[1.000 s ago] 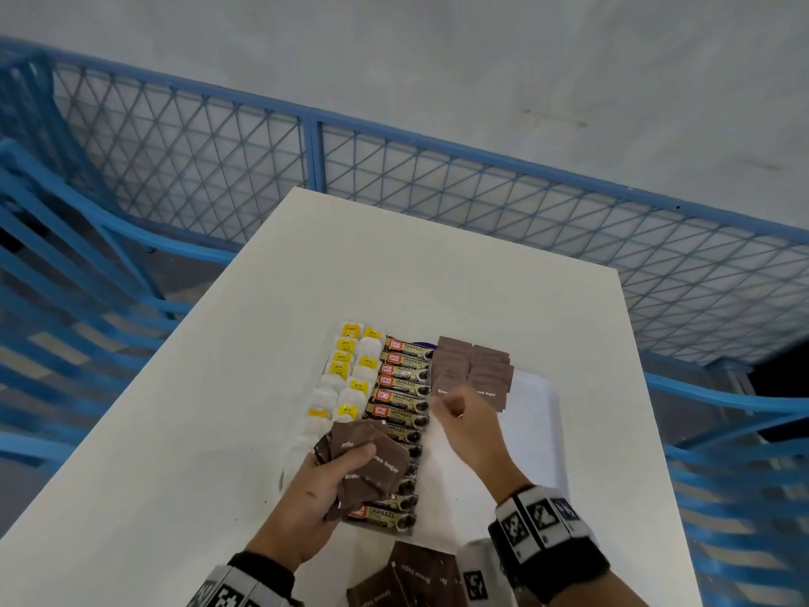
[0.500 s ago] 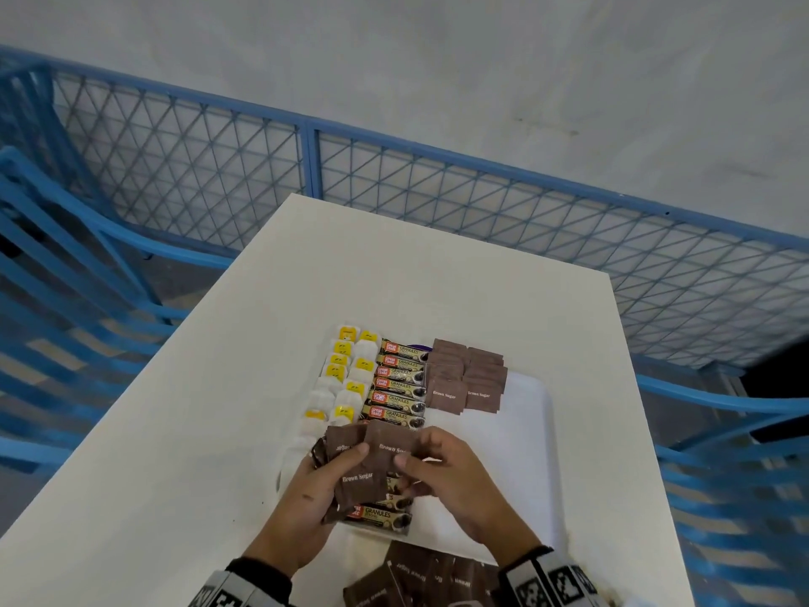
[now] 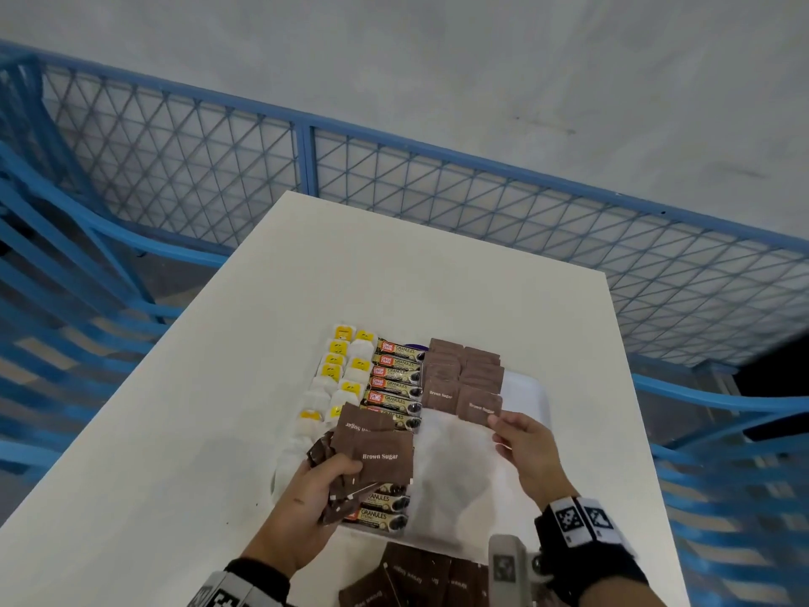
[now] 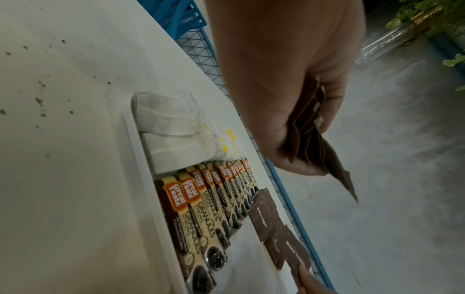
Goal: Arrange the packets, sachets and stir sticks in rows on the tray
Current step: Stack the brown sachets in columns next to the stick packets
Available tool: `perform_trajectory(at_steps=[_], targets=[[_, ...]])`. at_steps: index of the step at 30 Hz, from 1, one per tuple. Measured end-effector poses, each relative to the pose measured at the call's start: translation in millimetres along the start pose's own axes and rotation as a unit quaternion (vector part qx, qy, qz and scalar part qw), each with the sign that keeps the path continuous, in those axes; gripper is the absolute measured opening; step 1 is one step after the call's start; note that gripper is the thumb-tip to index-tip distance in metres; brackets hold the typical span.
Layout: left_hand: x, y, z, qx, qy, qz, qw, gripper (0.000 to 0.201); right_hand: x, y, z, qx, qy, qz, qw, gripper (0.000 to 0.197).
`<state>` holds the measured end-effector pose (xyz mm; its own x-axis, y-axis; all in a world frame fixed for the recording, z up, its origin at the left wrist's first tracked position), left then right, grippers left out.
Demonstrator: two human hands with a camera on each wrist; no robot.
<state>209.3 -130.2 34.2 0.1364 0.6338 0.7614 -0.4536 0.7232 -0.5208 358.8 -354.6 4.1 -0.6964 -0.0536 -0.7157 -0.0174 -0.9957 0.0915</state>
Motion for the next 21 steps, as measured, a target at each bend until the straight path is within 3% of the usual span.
perform_trajectory(at_steps=[3,7,17,19,21], targets=[[4,-1,1,-0.01,-0.006,0.012,1.0,0.028,-2,6,-15,0.033,0.008,0.026,0.999,0.006],[5,0,1,-0.027,-0.017,0.023,0.999,0.05,-3,6,-27,0.061,0.022,0.076,0.995,0.007],[7,2,5,-0.033,-0.034,0.007,0.999,0.045,-5,-4,-32,0.152,0.059,0.183,0.97,0.018],[7,1,5,-0.022,-0.033,0.002,0.999,0.043,-8,-8,-27,0.178,0.098,0.203,0.958,0.029],[8,1,4,-0.016,-0.029,-0.001,0.999,0.04,-11,-18,-13,0.173,0.15,0.212,0.95,0.028]])
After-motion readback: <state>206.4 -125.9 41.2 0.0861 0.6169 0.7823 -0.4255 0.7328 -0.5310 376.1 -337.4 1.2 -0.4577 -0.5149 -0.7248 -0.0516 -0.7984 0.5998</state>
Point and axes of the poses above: each hand's wrist, its own z-axis away from the middle knuckle, its own y-axis out of the back of the hand, x = y × z, the point moved 1 cm from there along -z, towards the middle knuckle, and after that the axes turned 12 degrees about -y, right-handed, at the moved point
